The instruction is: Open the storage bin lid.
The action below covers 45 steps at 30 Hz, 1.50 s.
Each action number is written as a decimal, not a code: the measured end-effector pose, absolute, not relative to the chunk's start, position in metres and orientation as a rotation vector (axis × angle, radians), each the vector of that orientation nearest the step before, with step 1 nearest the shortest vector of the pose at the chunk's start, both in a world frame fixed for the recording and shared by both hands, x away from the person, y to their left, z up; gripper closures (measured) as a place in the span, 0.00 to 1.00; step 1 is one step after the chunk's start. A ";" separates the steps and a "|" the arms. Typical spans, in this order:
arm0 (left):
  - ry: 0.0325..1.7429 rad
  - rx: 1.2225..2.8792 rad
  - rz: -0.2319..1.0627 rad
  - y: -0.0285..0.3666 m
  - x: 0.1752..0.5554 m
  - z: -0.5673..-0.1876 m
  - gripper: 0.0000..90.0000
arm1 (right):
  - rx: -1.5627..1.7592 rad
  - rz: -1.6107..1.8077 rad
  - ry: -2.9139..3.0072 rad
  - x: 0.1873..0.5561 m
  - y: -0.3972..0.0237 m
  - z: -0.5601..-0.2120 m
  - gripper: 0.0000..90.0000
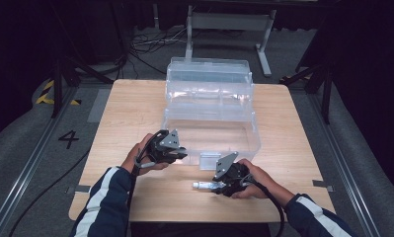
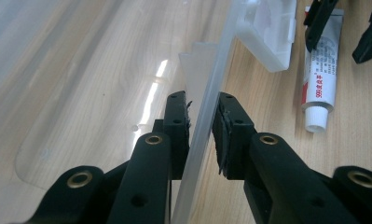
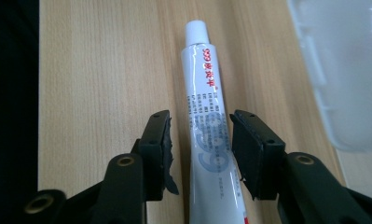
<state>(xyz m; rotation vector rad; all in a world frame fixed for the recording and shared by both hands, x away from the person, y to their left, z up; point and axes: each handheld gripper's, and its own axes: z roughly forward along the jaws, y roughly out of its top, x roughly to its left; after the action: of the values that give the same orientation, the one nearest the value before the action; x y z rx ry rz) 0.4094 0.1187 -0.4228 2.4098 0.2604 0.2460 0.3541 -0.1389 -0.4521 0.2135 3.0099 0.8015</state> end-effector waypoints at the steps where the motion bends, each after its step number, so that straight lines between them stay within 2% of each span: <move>1: 0.263 2.411 0.247 0.118 0.409 -0.423 0.85 | 0.207 0.777 3.008 0.354 -0.136 -0.453 0.63; 12: 0.266 2.414 0.247 0.118 0.409 -0.423 0.85 | 0.220 0.660 3.063 0.356 -0.111 -0.460 0.61; 18: 0.270 2.417 0.259 0.118 0.408 -0.422 0.84 | 0.209 0.641 3.073 0.359 -0.108 -0.459 0.69; 24: 0.291 2.410 0.272 0.118 0.409 -0.421 0.78 | 0.216 0.599 3.091 0.362 -0.106 -0.457 0.77; 33: 0.297 2.399 0.299 0.119 0.406 -0.418 0.69 | 0.203 0.543 3.108 0.359 -0.110 -0.455 0.79; 45: 0.341 2.315 0.378 0.127 0.396 -0.398 0.47 | 0.195 0.563 3.086 0.359 -0.119 -0.452 0.79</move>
<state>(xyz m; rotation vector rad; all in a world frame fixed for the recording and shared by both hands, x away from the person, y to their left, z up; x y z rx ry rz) 0.3956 0.1269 -0.3979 2.3146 0.3415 0.3779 0.3592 -0.1191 -0.4523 0.1949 3.0858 0.5628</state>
